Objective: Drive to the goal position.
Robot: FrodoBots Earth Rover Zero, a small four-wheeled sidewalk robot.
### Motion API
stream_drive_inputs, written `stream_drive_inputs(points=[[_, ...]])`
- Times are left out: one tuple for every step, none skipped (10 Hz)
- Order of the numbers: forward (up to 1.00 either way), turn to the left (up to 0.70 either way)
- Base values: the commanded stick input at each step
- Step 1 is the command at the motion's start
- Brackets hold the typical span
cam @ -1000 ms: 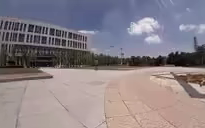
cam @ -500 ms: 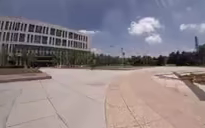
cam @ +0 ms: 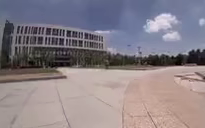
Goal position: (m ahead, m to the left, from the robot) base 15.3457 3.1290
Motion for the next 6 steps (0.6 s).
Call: stream_drive_inputs(points=[[0.5,0.24],[0.5,0.37],[0.5,0.41],[0.5,0.0],[0.5,0.0],[0.5,0.0]])
